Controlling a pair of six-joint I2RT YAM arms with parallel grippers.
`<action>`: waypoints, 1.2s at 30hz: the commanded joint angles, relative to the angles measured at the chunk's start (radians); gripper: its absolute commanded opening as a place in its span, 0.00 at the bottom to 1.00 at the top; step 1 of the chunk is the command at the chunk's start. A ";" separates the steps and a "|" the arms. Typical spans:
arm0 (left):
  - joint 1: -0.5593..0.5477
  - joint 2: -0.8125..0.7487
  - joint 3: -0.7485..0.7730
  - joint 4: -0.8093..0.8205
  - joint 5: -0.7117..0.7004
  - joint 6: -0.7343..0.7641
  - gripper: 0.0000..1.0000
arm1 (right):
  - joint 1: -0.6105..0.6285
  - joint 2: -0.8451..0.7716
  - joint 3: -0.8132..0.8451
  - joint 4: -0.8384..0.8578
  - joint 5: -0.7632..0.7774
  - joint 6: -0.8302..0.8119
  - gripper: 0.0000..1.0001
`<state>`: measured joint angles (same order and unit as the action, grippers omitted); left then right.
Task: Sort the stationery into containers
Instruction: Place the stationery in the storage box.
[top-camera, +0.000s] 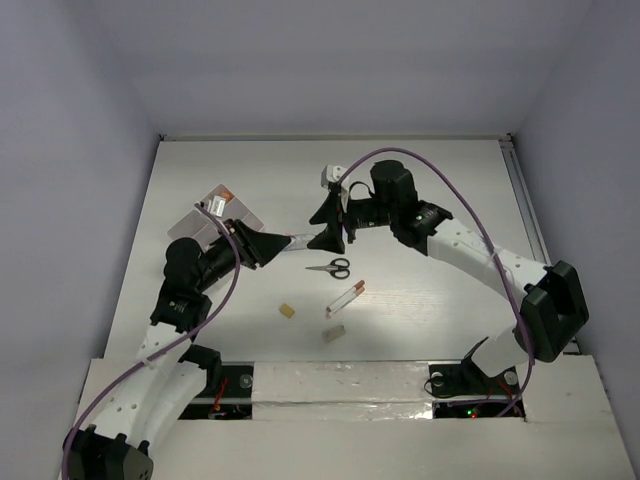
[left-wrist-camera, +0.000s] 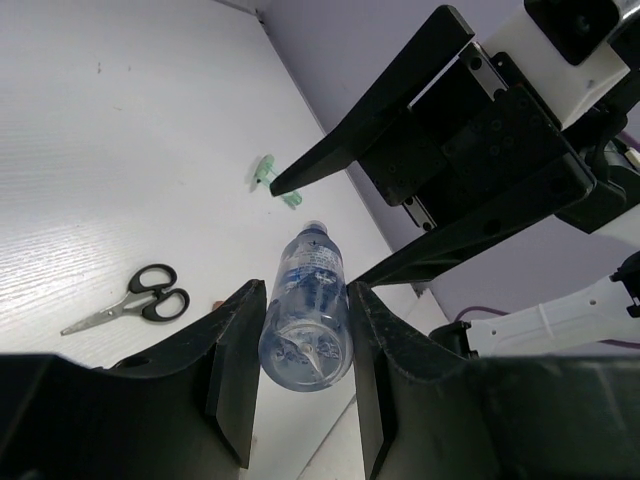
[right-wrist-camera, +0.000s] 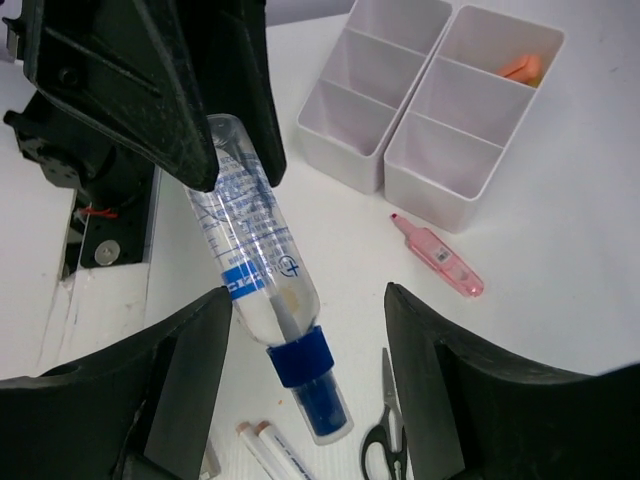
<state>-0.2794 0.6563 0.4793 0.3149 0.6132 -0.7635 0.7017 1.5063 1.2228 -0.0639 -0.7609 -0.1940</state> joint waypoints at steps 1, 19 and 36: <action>0.003 -0.024 0.048 0.050 0.036 -0.007 0.00 | -0.044 -0.044 -0.014 0.186 -0.006 0.074 0.68; 0.013 -0.127 0.071 0.064 -0.108 0.009 0.00 | -0.156 -0.123 -0.408 1.059 0.184 0.859 0.98; 0.013 -0.179 0.010 0.167 -0.148 -0.022 0.00 | -0.044 0.186 -0.384 1.742 0.100 1.418 1.00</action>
<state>-0.2729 0.4858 0.4973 0.3832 0.4694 -0.7723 0.6266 1.7081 0.7628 1.2366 -0.6479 1.2045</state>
